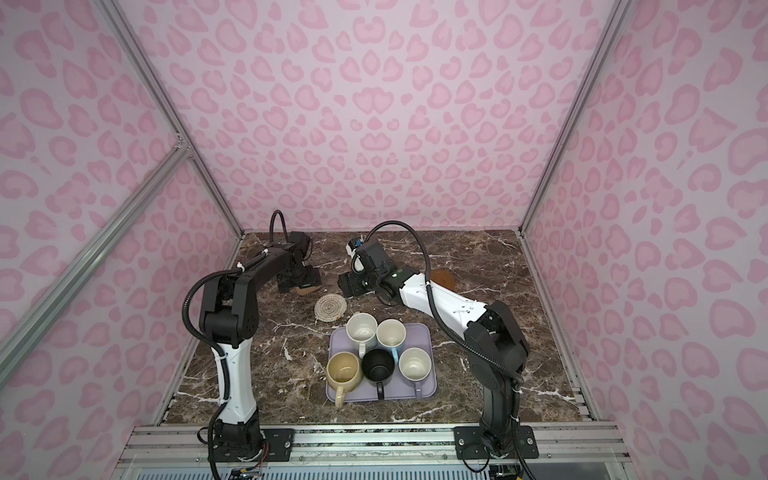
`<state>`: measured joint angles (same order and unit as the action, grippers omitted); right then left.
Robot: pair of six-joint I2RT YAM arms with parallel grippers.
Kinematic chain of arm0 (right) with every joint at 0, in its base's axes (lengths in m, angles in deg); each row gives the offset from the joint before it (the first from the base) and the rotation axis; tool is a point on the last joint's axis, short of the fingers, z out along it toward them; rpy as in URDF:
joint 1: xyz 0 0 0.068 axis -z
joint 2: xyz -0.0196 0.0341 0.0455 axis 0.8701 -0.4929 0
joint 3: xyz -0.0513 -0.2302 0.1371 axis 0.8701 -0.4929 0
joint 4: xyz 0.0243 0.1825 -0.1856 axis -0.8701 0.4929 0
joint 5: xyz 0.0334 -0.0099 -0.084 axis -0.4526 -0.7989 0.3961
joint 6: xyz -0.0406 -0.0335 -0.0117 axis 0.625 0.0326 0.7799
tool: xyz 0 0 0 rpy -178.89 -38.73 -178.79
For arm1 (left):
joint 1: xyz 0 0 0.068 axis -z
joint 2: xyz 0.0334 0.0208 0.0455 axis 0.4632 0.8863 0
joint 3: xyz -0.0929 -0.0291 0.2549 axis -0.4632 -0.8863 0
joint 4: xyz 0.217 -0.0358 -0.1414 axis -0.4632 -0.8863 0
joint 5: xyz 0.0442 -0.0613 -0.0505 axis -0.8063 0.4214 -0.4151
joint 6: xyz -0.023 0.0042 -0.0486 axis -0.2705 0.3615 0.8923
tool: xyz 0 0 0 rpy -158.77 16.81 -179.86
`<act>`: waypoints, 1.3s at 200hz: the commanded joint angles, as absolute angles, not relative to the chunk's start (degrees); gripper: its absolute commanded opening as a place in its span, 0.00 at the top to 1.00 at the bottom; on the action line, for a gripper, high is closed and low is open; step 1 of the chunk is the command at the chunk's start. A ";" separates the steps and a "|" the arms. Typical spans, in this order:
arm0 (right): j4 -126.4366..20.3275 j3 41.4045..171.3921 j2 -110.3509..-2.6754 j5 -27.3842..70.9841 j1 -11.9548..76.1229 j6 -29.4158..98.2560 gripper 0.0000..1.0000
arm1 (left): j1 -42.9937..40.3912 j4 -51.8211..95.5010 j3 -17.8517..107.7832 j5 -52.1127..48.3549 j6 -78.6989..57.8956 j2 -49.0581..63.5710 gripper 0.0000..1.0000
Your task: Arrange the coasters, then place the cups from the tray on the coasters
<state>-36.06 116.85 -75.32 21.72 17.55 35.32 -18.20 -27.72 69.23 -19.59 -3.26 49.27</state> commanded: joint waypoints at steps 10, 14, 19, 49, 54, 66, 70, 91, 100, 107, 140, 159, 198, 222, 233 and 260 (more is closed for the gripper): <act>-35.95 117.08 -75.06 21.31 17.40 35.42 0.13 | -18.84 -28.12 69.08 -20.30 -2.60 45.88 0.09; -35.87 117.04 -75.02 21.22 17.40 35.42 0.13 | -19.22 -27.87 69.70 -19.68 -2.62 45.89 0.09; -35.88 116.99 -74.94 21.22 17.40 35.42 0.13 | -19.51 -28.05 70.76 -18.54 -2.71 46.21 0.08; -35.82 116.31 -74.53 21.95 17.40 35.85 0.13 | -19.52 -26.30 73.19 -15.49 -2.98 47.03 0.07; -35.72 116.32 -74.53 22.07 17.40 36.02 0.13 | -19.35 -26.24 73.35 -15.34 -2.93 47.25 0.07; -35.69 116.33 -74.53 22.41 17.43 36.12 0.13 | -18.46 -26.25 73.26 -16.14 -2.34 47.41 0.08; -35.74 116.41 -74.53 22.36 17.49 36.10 0.13 | -17.96 -26.32 73.23 -16.77 -2.25 47.32 0.08; -34.71 117.13 -74.79 22.18 17.84 36.16 0.08 | -14.78 -23.78 70.38 -17.74 -1.77 44.92 0.05; -33.95 117.43 -74.73 22.23 17.92 36.83 0.05 | -14.06 -21.98 68.23 -16.93 -1.09 43.20 0.03; -33.23 117.72 -74.75 22.88 17.92 37.29 0.03 | -13.66 -21.14 66.86 -16.87 -0.53 41.71 0.03; -29.60 118.85 -74.18 24.32 18.26 39.59 0.01 | -12.79 -18.94 59.70 -16.14 0.44 34.35 0.02; -27.85 119.49 -73.81 24.04 19.43 39.93 0.01 | -12.41 -16.70 53.06 -14.36 0.89 28.90 0.03; -25.76 118.87 -72.56 23.42 21.61 40.72 0.01 | -8.70 -15.23 41.34 -14.33 1.25 21.08 0.04; -24.38 118.53 -72.77 23.14 22.09 41.37 0.01 | -6.65 -13.82 37.40 -15.02 1.63 20.62 0.07; -23.93 118.53 -73.03 23.53 22.23 41.48 0.01 | -5.63 -13.89 36.96 -16.84 1.81 21.48 0.07; -23.67 118.27 -73.00 24.11 22.81 39.76 0.02 | -4.63 -13.78 37.66 -20.26 2.34 24.20 0.08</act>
<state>-24.81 118.86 -72.72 23.25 22.34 40.63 -5.20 -15.02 37.32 -16.38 1.46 22.26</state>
